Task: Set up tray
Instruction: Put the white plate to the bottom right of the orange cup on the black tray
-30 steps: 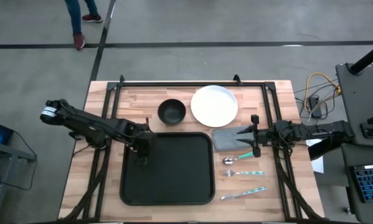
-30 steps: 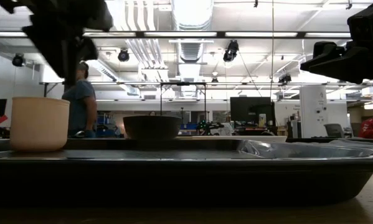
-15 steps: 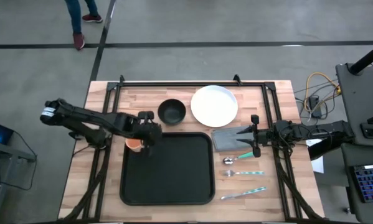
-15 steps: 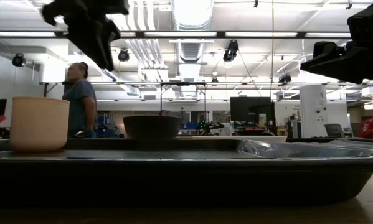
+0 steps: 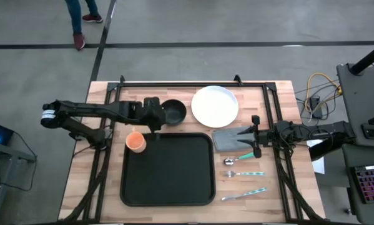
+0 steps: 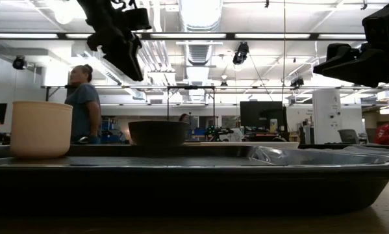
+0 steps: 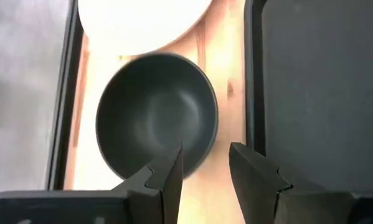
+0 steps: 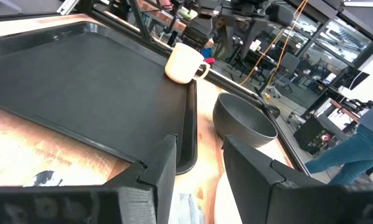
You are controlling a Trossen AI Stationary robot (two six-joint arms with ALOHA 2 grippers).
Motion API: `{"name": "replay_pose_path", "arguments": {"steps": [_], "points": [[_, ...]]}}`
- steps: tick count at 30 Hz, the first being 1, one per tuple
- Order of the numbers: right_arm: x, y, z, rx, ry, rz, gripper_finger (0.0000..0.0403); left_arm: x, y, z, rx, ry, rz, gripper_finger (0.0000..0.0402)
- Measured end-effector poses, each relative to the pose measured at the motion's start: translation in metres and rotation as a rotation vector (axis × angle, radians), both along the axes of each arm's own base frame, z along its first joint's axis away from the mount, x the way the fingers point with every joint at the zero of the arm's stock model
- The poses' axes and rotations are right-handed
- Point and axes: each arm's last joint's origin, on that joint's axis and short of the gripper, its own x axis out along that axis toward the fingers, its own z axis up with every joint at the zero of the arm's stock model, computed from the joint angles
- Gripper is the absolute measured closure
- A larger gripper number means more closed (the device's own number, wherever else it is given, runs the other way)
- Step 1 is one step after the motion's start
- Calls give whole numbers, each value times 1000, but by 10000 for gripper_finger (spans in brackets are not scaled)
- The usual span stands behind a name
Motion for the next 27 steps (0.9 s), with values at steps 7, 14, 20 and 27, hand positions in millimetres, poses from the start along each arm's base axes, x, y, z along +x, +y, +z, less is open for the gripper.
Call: {"name": "replay_pose_path", "arguments": {"steps": [7,14,20,27], "points": [[0,0,0,0,0,0,280,13,4,-23,-32,72,-22,289],[0,0,0,0,2,0,280,36,7,-44,-20,167,-60,289],[0,0,0,-1,4,0,280,50,9,-58,-14,177,-71,289],[0,0,0,0,4,0,280,59,15,-73,-17,200,-55,289]]}}
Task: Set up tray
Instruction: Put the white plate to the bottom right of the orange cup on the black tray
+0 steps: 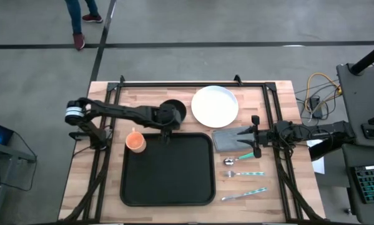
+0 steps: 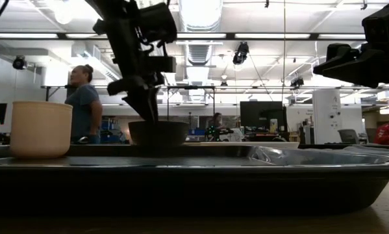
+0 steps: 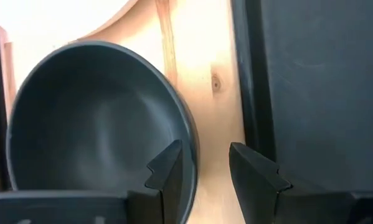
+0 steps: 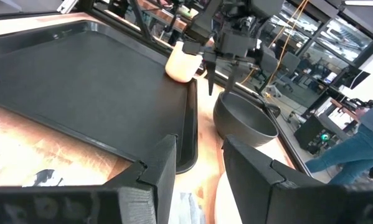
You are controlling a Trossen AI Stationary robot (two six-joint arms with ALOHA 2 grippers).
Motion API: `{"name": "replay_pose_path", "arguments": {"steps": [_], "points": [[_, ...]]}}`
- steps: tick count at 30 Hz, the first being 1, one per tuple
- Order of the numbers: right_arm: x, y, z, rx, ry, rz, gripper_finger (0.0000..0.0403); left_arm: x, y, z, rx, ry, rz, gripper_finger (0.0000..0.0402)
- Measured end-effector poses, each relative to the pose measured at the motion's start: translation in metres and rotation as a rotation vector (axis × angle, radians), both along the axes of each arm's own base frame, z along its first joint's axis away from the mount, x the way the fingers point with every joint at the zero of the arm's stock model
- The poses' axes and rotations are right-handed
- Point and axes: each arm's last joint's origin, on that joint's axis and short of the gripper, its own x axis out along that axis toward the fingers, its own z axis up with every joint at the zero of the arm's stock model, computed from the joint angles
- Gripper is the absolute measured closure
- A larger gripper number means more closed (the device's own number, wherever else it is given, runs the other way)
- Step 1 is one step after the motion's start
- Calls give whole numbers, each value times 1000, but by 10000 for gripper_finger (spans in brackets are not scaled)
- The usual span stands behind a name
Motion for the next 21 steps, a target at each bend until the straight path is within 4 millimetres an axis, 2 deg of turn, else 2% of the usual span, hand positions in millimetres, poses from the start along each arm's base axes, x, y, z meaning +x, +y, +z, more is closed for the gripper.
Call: {"name": "replay_pose_path", "arguments": {"steps": [10,21], "points": [[0,0,0,0,2,0,280,5,12,-4,7,-34,35,289],[0,0,0,0,2,0,280,5,12,-5,2,-43,46,289]]}}
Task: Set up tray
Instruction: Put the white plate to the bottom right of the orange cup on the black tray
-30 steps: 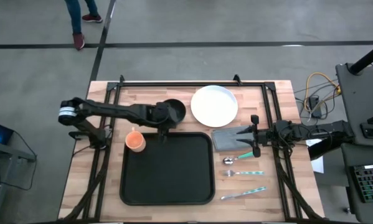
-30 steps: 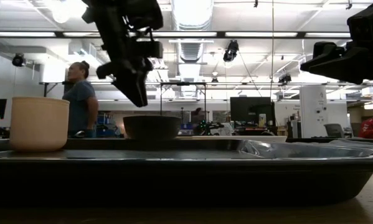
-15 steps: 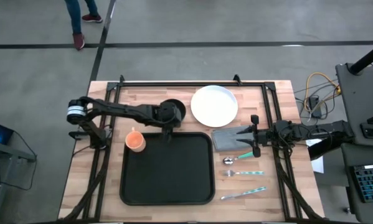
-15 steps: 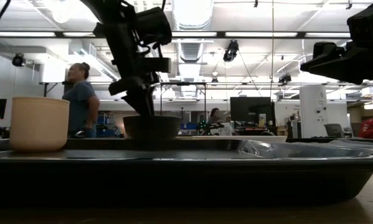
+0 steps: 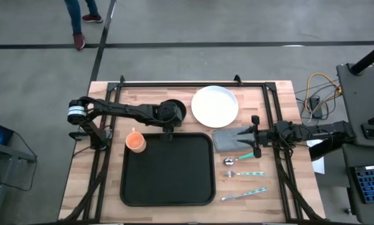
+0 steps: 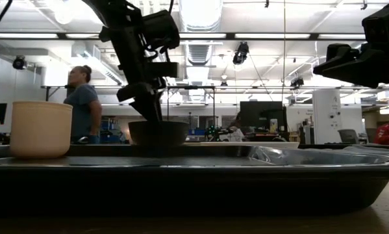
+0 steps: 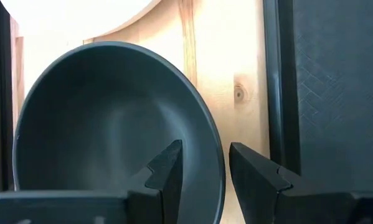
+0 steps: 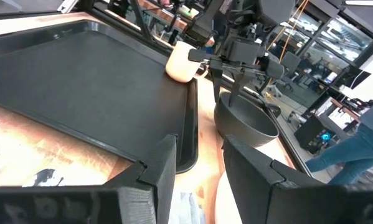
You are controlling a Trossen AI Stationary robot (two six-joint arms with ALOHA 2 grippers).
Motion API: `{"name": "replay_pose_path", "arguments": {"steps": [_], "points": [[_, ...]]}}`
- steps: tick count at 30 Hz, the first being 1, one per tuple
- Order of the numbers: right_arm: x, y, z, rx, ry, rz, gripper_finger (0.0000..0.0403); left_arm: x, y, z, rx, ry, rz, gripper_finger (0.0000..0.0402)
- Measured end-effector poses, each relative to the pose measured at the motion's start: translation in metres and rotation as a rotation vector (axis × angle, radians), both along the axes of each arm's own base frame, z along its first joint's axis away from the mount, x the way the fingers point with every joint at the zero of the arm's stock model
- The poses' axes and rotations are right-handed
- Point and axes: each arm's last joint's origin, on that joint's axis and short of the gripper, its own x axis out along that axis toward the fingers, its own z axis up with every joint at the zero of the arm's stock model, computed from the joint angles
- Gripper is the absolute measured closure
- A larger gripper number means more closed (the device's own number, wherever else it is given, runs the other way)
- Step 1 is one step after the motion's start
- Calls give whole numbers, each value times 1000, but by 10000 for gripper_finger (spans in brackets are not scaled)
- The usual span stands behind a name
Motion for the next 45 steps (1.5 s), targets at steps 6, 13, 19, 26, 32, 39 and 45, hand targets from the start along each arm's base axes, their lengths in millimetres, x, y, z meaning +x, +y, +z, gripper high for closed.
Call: {"name": "replay_pose_path", "arguments": {"steps": [6,13,19,26,32,39,45], "points": [[0,0,0,0,0,0,280,2,0,-1,0,-15,4,289],[0,0,0,0,1,-1,280,2,0,-7,-4,-4,7,289],[0,0,0,0,1,-1,280,1,0,-13,-4,-3,8,289],[0,0,0,0,1,0,280,1,0,-13,-3,-11,8,289],[0,0,0,0,2,0,280,2,0,-13,-3,-9,8,289],[0,0,0,0,2,0,280,2,0,-13,-3,-9,8,290],[0,0,0,0,1,0,280,2,0,-13,-3,-9,8,322]]}}
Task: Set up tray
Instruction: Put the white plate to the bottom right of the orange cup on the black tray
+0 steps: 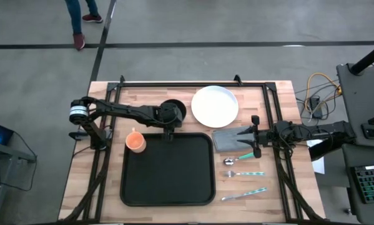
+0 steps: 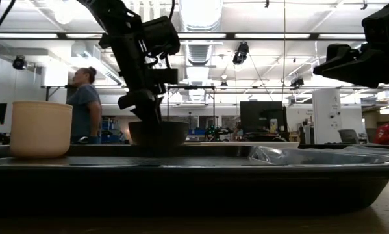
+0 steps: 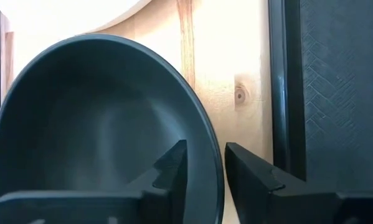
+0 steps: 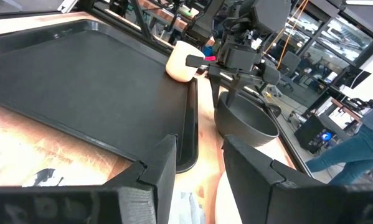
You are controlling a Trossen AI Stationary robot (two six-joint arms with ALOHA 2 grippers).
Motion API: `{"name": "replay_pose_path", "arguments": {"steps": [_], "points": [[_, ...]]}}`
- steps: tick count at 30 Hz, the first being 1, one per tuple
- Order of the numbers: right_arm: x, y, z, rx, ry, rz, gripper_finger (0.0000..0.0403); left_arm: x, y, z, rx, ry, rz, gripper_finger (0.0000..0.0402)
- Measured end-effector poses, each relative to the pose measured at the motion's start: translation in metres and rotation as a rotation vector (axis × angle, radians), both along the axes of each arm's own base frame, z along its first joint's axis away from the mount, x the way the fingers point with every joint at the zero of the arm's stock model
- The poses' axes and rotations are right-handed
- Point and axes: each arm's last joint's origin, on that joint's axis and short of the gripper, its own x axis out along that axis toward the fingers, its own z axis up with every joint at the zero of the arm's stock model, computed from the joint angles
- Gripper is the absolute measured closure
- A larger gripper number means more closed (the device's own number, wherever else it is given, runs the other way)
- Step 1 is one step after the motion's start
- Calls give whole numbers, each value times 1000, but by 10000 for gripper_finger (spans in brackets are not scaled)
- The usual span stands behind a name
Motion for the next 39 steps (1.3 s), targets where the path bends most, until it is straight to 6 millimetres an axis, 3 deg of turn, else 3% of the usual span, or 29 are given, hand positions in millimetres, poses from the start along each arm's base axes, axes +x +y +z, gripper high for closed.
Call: {"name": "replay_pose_path", "arguments": {"steps": [7,39], "points": [[0,0,0,0,0,0,280,0,0,0,-3,4,0,395],[0,0,0,0,0,0,280,0,0,0,-1,4,0,400]]}}
